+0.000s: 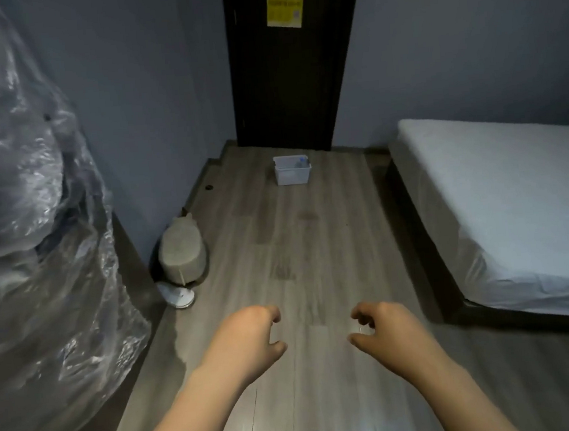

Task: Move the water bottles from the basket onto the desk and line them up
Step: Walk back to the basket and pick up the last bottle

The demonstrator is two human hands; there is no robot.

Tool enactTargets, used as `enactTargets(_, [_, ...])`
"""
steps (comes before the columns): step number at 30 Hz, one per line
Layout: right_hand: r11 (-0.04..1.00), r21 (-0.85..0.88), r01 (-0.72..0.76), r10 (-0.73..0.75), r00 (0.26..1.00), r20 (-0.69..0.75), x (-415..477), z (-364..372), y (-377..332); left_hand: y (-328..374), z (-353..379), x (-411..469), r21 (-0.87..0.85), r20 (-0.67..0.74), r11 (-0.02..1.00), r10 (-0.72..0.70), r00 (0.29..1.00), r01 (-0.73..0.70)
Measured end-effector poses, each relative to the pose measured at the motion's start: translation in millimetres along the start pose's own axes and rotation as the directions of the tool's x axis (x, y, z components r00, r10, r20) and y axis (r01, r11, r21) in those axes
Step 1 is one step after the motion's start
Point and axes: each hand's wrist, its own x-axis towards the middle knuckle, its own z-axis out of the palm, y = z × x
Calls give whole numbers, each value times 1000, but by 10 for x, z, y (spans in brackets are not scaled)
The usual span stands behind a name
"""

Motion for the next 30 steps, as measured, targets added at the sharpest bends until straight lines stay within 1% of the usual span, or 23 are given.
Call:
enactTargets(7, [997, -4, -83, 83, 997, -6, 759, -239, 79, -44, -173, 965, -7, 34, 997, 80, 996, -79])
enactTargets(12, [996, 17, -85, 86, 996, -27, 1524, -488, 271, 41, -289, 1831, 19, 37, 993, 114, 993, -115])
enactTargets(14, [996, 16, -90, 91, 995, -40, 1918, -649, 399, 110, -360, 2243, 28, 29, 993, 110, 993, -111])
enactTargets(17, [997, 13, -71, 71, 996, -44, 2317, -867, 442, 164, -495, 2622, 37, 39, 995, 93, 995, -95])
enactTargets(22, [1000, 14, -17, 18, 998, -52, 3221, -1253, 564, 226, -728, 3501, 31, -1, 997, 77, 997, -77])
enactTargets(25, [1000, 19, -8, 8, 1000, -25, 3720, -1382, 556, 151, -822, 3931, 17, 9, 998, 60, 998, -61])
enactTargets(30, [999, 21, -28, 27, 999, 24, 4675, -1507, 439, -166, -951, 4792, -17, 21, 999, 36, 999, -36])
